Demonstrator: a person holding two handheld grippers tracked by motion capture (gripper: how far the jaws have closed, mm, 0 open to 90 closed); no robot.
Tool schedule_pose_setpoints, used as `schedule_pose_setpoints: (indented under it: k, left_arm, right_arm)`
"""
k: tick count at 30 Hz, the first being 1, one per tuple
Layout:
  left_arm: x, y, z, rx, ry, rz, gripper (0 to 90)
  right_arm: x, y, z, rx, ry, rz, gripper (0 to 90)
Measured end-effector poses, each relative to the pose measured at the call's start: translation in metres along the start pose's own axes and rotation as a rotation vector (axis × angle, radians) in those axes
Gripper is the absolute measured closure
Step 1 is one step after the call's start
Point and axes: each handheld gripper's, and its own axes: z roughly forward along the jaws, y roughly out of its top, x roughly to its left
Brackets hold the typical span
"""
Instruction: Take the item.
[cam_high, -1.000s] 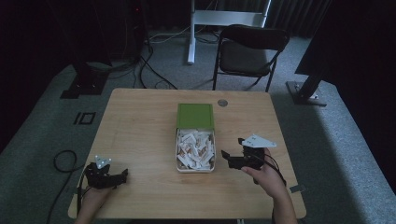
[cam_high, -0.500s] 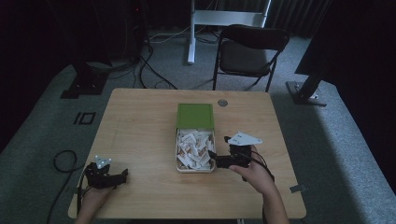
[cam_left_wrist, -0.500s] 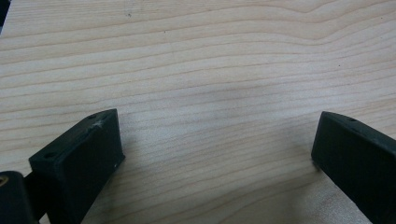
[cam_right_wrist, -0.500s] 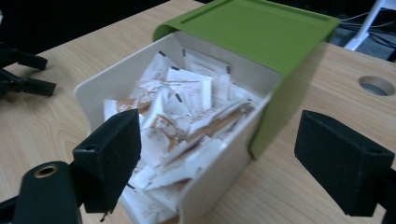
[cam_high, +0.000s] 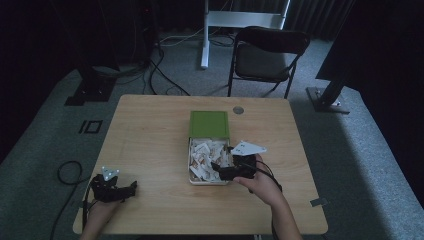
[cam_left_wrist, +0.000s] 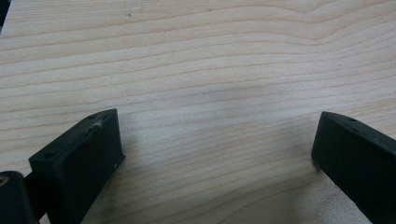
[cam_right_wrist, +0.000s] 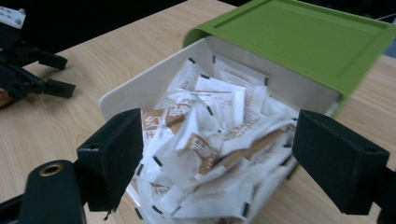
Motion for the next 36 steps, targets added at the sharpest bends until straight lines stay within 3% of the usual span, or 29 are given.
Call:
schedule_pose_setpoints:
  k: [5,12,23,28,32,36]
  left_arm:
    - [0.000,0.000,0.000,0.000,0.000,0.000,2.7]
    - [0.000,0.000,0.000,0.000,0.000,0.000,2.7]
    - [0.000,0.000,0.000,0.001,0.000,0.002,2.7]
    - [0.000,0.000,0.000,0.000,0.000,0.001,2.7]
    - [0.000,0.000,0.000,0.000,0.000,0.001,2.7]
    - [0.000,0.000,0.000,0.000,0.000,0.001,2.7]
  right_arm:
    - [0.009,0.004,0.009,0.003,0.011,-0.017,19.2]
    - [0.017,0.004,0.020,0.016,-0.009,-0.039,24.4]
    - [0.023,0.000,0.031,0.026,-0.054,-0.015,37.5]
    - [0.026,-0.002,0.036,0.056,-0.073,-0.027,42.5]
    - [0.026,-0.003,0.038,0.074,-0.115,-0.026,47.1]
    - [0.028,-0.003,0.040,0.115,-0.126,-0.073,54.2]
